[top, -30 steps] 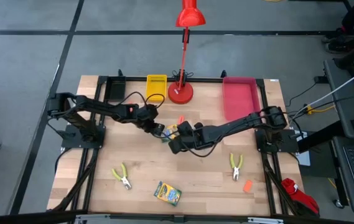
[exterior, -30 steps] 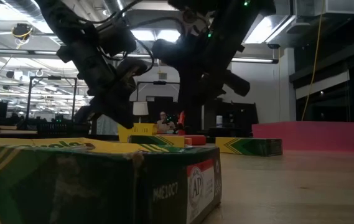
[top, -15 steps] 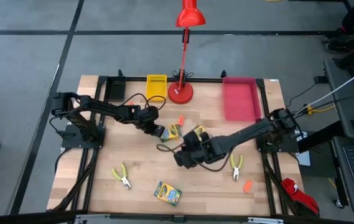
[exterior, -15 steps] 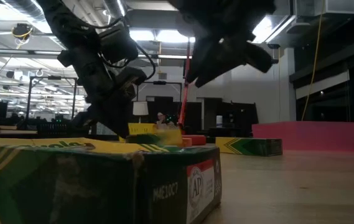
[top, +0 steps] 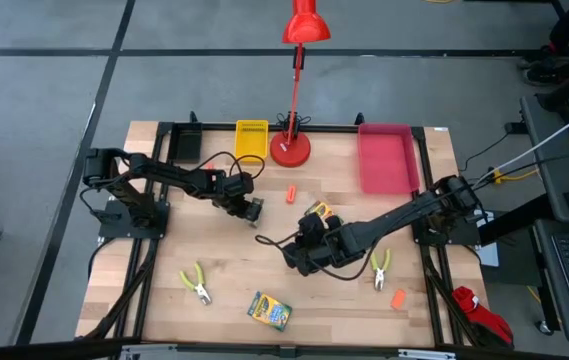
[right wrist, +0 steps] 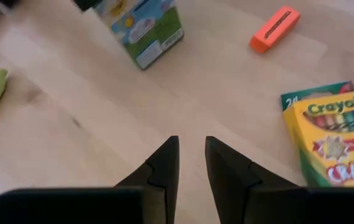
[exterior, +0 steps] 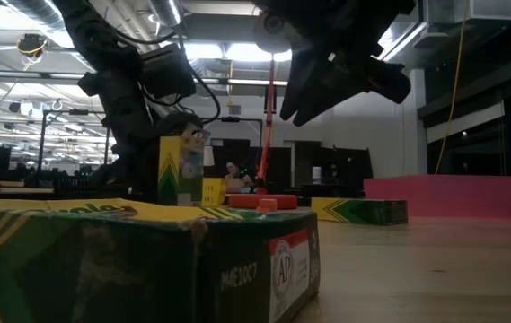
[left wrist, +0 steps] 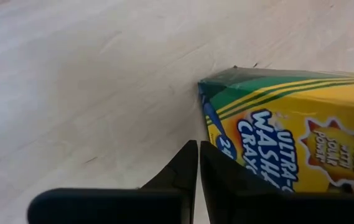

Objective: Pick & Place School Supplies
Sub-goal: Put the yellow crayon box into the red bin

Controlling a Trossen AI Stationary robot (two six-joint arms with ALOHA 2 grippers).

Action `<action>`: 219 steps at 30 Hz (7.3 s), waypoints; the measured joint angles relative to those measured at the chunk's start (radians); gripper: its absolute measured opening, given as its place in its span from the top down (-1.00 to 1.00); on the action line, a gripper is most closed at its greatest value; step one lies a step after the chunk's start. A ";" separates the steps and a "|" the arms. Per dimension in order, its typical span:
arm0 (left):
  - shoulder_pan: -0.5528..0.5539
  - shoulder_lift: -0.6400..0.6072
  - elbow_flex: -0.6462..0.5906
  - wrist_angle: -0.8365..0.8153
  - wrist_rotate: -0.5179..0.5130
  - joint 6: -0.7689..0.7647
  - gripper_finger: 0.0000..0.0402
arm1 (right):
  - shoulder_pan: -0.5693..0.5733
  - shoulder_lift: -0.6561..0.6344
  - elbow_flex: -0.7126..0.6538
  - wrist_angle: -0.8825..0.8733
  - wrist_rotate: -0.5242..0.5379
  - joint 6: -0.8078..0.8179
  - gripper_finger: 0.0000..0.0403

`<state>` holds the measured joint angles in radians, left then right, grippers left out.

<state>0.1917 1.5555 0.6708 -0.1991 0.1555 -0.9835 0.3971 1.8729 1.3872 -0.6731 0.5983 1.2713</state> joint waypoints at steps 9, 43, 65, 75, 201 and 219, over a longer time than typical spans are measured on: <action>0.000 0.000 0.000 0.001 0.000 0.001 0.93 | -0.110 0.000 0.000 0.147 -0.055 -0.140 0.60; 0.216 -0.350 0.002 -0.365 -0.123 0.184 0.93 | -0.294 0.020 -0.001 0.522 -0.406 -0.176 0.41; 0.214 -0.449 0.002 -0.380 -0.194 0.238 0.93 | -0.382 0.053 0.000 0.525 -0.526 -0.041 0.10; 0.214 -0.449 0.002 -0.374 -0.191 0.251 0.93 | -0.405 0.114 0.022 0.588 -0.577 -0.049 0.22; -0.890 0.385 0.004 0.207 -1.225 -0.492 0.03 | -0.032 -0.520 0.089 -0.307 -0.069 -0.216 0.18; -0.781 0.294 0.029 0.174 -1.176 -0.368 -0.29 | 0.009 -0.543 0.089 -0.294 -0.091 -0.153 0.18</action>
<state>-0.5896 1.8490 0.6994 -0.0255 -1.0205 -1.3515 0.4058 1.3302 1.4757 -0.9669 0.5069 1.1187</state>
